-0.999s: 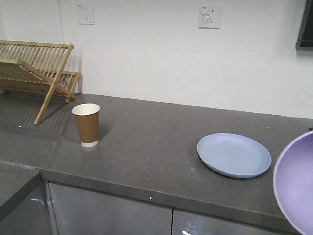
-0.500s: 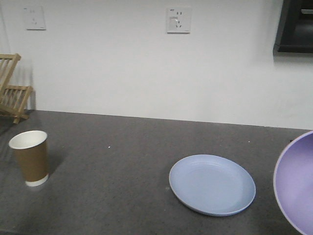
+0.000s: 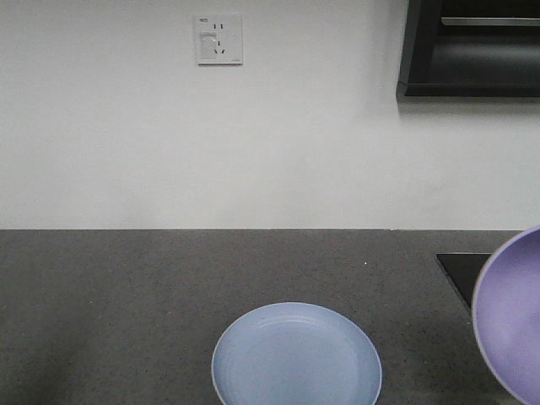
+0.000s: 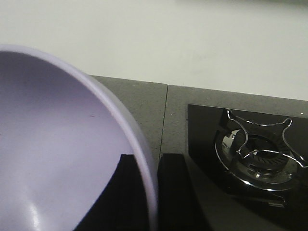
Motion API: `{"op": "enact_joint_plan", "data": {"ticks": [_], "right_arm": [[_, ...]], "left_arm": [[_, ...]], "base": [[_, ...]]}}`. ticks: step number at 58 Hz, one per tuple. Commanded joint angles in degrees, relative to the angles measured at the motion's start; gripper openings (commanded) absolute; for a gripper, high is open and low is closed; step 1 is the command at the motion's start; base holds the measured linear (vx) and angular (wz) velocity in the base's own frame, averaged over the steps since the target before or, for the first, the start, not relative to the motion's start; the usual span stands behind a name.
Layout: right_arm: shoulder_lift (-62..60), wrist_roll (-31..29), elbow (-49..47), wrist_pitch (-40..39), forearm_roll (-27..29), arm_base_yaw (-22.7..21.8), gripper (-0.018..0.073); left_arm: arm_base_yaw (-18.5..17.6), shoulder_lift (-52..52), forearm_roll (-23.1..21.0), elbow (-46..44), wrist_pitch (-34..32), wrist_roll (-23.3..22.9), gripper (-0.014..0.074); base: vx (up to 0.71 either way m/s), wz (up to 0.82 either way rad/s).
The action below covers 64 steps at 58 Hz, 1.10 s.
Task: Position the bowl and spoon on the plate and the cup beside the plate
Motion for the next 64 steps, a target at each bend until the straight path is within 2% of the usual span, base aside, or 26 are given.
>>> {"op": "enact_joint_plan", "data": {"ticks": [1, 64], "right_arm": [[-0.1, -0.4, -1.6, -4.9, 0.8, -0.2, -0.0009], [-0.1, -0.4, -1.6, -4.9, 0.8, -0.2, -0.0009]], "left_arm": [[-0.4, 0.2, -1.2, -1.4, -4.4, -0.1, 0.0], [-0.4, 0.2, -1.2, -1.4, -4.5, -0.1, 0.0001]], "base": [[0.18, -0.2], [0.1, -0.02]]}}
